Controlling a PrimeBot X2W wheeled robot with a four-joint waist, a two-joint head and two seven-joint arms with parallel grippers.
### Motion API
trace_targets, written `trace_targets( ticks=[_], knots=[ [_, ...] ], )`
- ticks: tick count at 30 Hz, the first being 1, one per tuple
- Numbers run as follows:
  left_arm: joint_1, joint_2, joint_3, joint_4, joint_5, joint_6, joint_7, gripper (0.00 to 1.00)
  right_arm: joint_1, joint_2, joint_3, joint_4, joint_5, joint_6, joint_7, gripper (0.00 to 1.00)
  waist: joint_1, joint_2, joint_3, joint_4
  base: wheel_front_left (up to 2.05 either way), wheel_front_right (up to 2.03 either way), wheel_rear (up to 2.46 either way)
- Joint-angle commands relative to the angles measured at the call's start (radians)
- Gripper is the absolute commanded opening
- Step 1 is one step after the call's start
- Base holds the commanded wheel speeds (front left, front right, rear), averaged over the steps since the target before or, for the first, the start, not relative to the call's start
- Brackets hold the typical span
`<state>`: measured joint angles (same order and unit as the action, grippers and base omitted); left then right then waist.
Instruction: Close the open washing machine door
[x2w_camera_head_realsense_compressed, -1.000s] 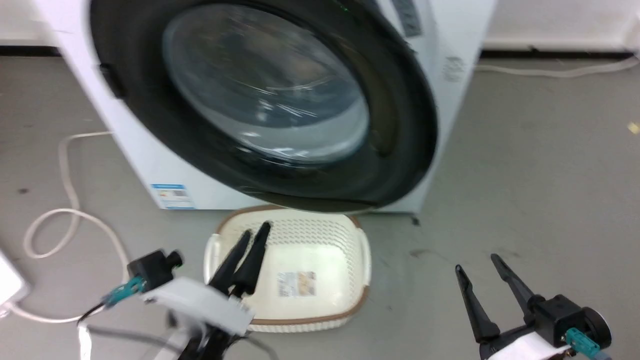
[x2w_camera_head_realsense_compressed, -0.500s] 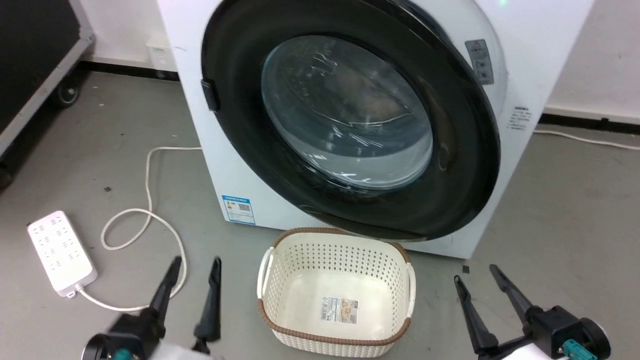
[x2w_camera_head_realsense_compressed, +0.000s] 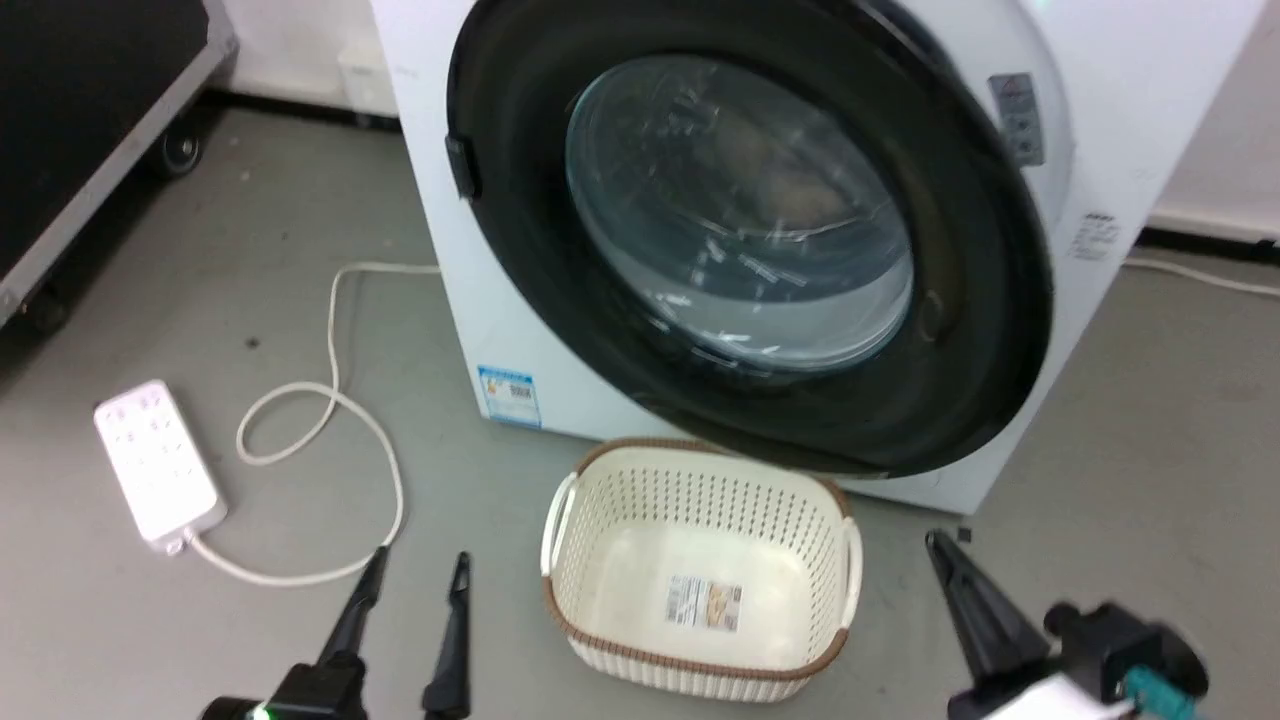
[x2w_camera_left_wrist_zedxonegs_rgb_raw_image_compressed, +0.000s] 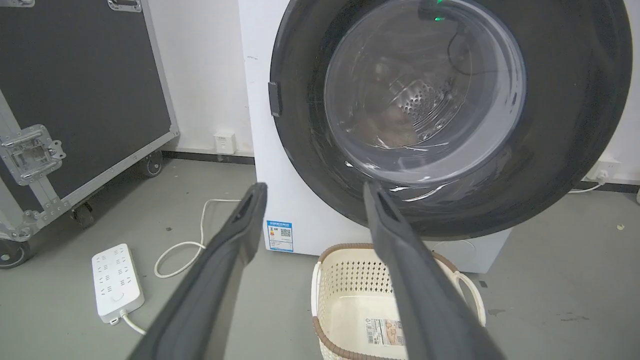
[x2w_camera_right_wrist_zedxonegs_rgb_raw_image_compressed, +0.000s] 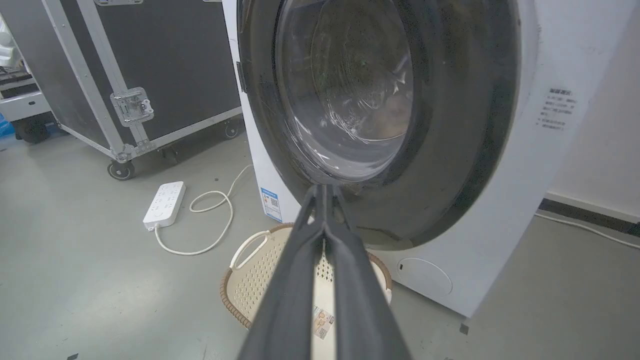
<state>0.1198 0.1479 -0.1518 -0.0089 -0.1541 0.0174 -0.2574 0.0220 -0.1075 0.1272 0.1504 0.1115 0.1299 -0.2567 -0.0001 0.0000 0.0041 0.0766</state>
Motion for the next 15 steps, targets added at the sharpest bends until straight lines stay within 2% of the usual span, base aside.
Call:
trace_targets(
  ticks=[1, 8, 15],
  knots=[
    [-0.017, -0.011, -0.003, -0.002, 0.011, -0.003, -0.004, 1.00, -0.034, -0.023, 0.007, -0.009, 0.011, 0.001, 0.006, 0.00, 0.0001, 0.0000, 0.032, 0.021, 0.00, 0.00, 0.00],
    [-0.082, -0.047, -0.012, 0.006, 0.038, -0.014, -0.004, 1.00, -0.224, -0.190, 0.078, -0.014, 0.105, 0.001, 0.076, 0.00, 0.0001, 0.0000, 0.145, 0.079, 0.00, 0.00, 0.00],
    [-0.136, -0.075, -0.029, 0.011, 0.053, -0.019, -0.004, 1.00, -0.426, -0.379, 0.106, 0.063, 0.261, 0.001, 0.158, 0.00, 0.0001, 0.0000, 0.230, 0.131, 0.00, 0.00, 0.00]
  ],
)
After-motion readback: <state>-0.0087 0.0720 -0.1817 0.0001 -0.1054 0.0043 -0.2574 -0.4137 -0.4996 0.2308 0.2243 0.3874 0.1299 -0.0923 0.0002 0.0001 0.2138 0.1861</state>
